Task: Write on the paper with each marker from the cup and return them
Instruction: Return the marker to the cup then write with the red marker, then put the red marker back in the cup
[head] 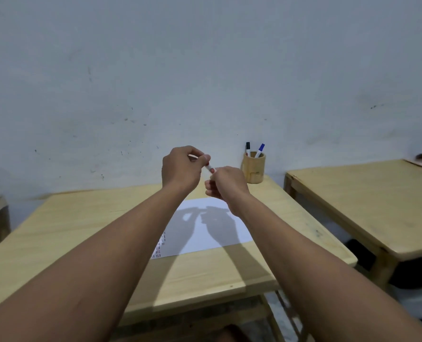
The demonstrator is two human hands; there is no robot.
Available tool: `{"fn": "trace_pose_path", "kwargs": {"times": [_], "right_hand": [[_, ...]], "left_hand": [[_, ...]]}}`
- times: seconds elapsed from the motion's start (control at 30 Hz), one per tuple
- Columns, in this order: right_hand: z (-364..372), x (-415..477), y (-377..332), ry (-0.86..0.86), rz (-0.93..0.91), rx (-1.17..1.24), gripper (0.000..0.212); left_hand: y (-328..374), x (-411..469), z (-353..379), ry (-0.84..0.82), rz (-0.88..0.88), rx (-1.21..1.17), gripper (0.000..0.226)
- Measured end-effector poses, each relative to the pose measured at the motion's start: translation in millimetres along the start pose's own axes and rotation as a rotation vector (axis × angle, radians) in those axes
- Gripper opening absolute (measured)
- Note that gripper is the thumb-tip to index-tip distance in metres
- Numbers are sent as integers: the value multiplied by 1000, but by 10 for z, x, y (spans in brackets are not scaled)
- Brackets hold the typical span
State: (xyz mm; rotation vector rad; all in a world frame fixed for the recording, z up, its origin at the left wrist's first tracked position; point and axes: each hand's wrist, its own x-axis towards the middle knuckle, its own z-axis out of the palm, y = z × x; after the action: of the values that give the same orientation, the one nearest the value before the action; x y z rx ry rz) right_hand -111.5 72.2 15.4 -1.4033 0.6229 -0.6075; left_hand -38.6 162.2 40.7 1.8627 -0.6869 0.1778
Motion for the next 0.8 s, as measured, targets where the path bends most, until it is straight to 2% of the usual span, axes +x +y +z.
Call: {"fn": "trace_pose_path", "kwargs": {"times": [0.13,0.23,0.3,0.5,0.6,0.67,0.73,0.8], "right_hand": [[-253,119,-8,-25,-107,-246,3],[-478,344,-52,23,-160,-364,11],[-620,524,-116,75,-210,-426,19],[-1050,1092,-286,201,-275,-465,25],[-1167,1379,-332,210,-304,-484,21],[-1205,1544,-365,236,-333,-498,14],[-1226,1702,-395,274,-357,-507,24],[-1251,1855,-410,292,-387,-514,23]], "left_hand": [[140,140,195,-65,44,36,22],[209,245,410,-34,32,17,41],[162,328,599,-19,-16,-14,44],[-167,519,1269,-56,-62,31,36],[-279,619,1598,-139,-49,41,31],[-339,691,1794,-207,-33,59,37],[-384,768,1973,-248,-25,71,48],[-435,843,2133,-269,-19,68,60]]}}
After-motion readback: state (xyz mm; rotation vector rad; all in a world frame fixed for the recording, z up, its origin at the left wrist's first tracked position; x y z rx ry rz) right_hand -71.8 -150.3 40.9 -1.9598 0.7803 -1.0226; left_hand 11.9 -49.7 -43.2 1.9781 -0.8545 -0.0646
